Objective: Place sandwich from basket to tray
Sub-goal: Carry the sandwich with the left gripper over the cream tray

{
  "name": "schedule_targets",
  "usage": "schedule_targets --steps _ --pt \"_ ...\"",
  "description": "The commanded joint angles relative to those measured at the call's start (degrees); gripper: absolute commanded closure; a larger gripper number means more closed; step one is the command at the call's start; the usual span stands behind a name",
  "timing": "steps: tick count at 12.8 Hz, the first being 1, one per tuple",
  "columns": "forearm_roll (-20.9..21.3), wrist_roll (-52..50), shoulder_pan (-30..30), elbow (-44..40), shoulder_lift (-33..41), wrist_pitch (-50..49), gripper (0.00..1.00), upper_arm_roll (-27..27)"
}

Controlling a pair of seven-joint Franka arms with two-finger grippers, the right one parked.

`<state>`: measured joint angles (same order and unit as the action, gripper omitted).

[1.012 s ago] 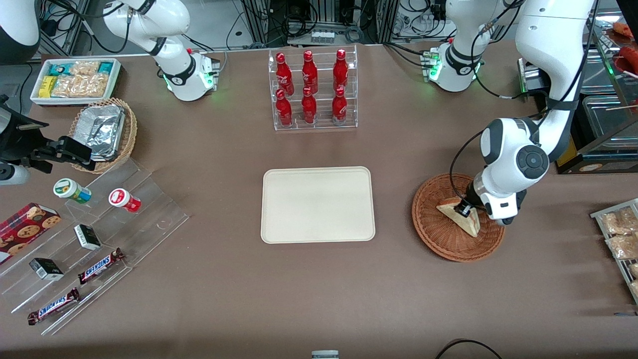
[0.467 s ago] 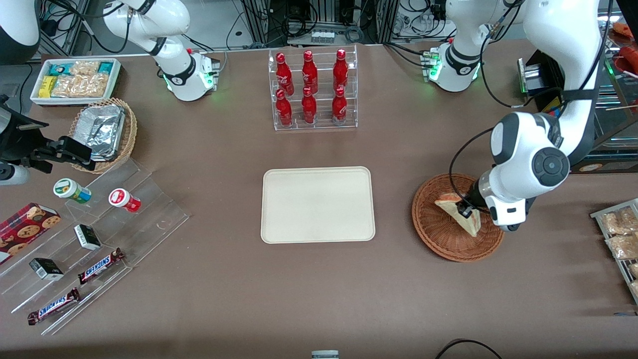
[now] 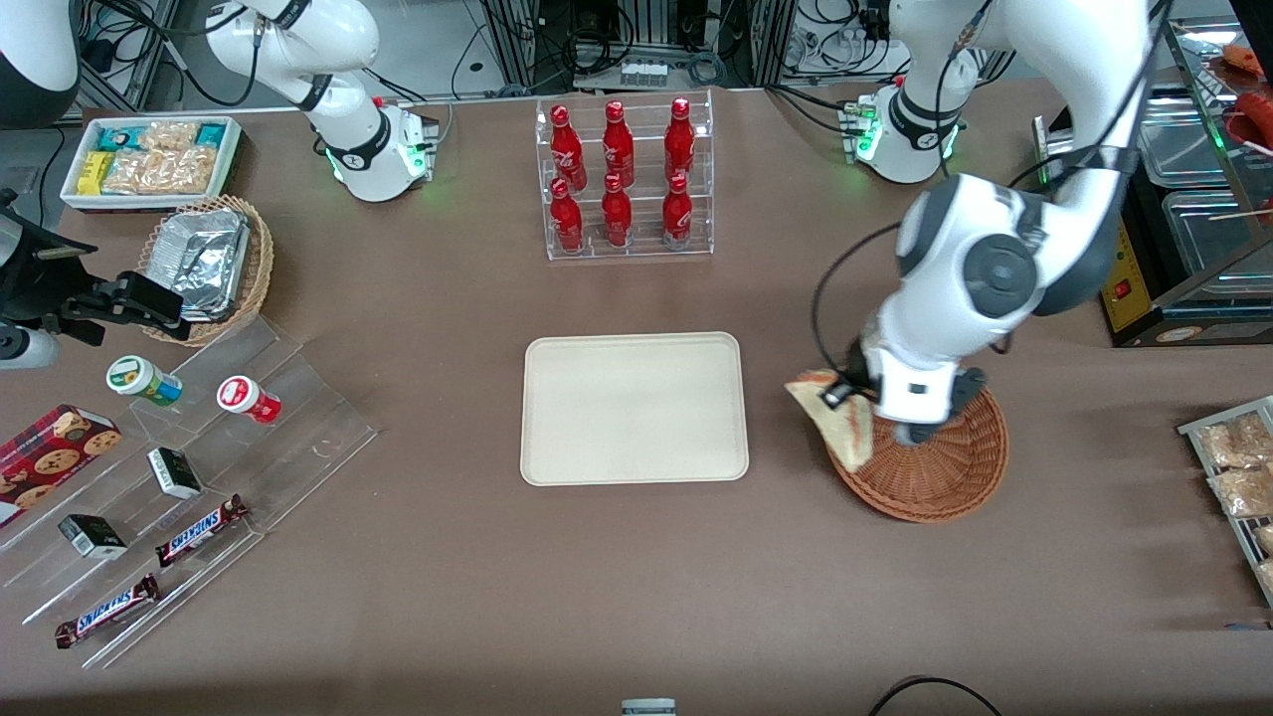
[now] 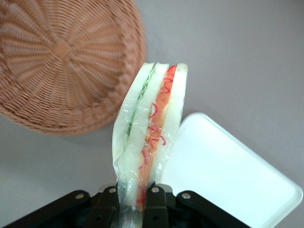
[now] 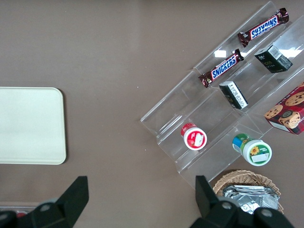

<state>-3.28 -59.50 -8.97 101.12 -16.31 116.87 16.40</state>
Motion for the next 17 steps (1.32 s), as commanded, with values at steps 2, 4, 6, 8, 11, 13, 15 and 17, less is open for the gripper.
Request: schedule_targets --steps 2,4,6,8,11,13,15,17 --pt "2.8 -0.9 -7.2 -10.3 -8.1 -1.4 1.00 0.0" --pt "2.8 -0.6 -8.7 -14.9 -13.5 -1.3 1.00 0.0" --pt "4.3 -0.3 -11.9 -19.7 -18.7 -1.3 1.00 0.0" --pt "7.8 -0.5 -14.4 -24.3 -23.5 -1.3 1.00 0.0" --pt "8.6 0.7 -17.0 -28.2 -27.8 -1.5 1.00 -0.1" --pt "11.9 1.7 -19.5 -29.9 -30.0 -2.4 1.00 -0.1" --pt "12.1 3.4 -21.5 -32.4 -32.0 -4.5 1.00 -0.1" --pt "13.5 4.4 -23.8 -33.1 -32.4 -6.0 1.00 -0.4"
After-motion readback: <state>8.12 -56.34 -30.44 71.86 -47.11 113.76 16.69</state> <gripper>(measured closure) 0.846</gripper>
